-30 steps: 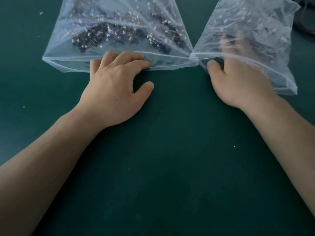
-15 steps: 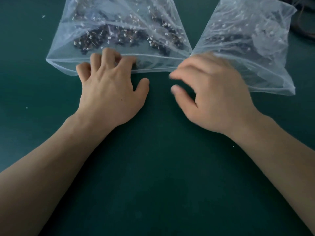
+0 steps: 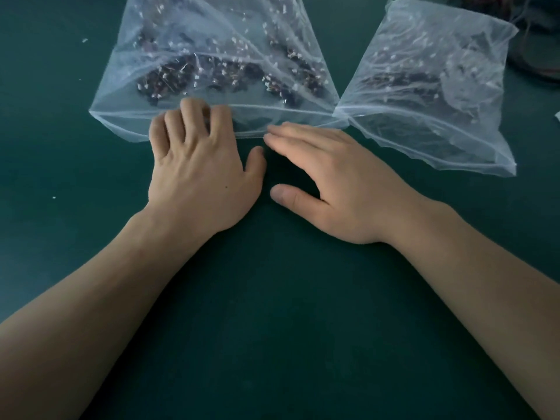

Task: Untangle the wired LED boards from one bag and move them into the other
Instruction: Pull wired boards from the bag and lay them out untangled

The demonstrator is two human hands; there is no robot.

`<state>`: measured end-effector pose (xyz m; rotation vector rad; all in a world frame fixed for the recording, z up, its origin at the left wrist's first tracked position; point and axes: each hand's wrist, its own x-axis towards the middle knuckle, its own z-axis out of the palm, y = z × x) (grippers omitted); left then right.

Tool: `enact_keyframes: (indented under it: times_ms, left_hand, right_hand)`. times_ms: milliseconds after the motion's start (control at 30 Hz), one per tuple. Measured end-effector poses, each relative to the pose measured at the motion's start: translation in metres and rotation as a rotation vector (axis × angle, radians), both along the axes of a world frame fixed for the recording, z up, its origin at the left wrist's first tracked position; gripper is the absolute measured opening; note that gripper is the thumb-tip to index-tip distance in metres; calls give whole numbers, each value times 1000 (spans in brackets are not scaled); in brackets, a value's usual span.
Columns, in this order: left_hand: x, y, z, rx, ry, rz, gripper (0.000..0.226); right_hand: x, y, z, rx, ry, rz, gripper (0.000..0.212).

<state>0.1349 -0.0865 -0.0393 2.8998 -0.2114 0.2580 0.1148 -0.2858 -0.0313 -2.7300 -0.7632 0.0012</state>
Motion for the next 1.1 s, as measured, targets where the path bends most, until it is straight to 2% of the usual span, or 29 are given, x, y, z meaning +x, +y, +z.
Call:
enact_keyframes:
  times_ms: [167, 300, 433, 500, 567, 600, 667, 967, 1100]
  left_hand:
    - [5, 4, -2, 4, -1, -76, 53]
    - [7, 6, -3, -10, 78, -37, 69]
    - [13, 6, 4, -124, 26, 6, 88]
    - [18, 9, 6, -192, -19, -10, 81]
    - [21, 10, 7, -208, -80, -70, 61]
    - [23, 9, 8, -189, -96, -102, 53]
    - [29, 3, 8, -119, -95, -152, 51]
    - [89, 2, 5, 21, 131, 158, 90]
    - [92, 5, 6, 91, 177, 35, 83]
  right_hand:
    - [9, 19, -1, -1, -45, -76, 66]
    - [16, 26, -4, 19, 0, -138, 66]
    - [17, 27, -6, -5, -22, -190, 71]
    - [18, 29, -6, -38, -17, -202, 75]
    - [18, 30, -6, -54, -24, -225, 77]
    - [18, 30, -6, -53, -36, -237, 76]
    - [17, 30, -6, -45, -56, -259, 75]
    - [17, 27, -7, -38, 2, -299, 80]
    - [17, 28, -8, -46, -1, -292, 82]
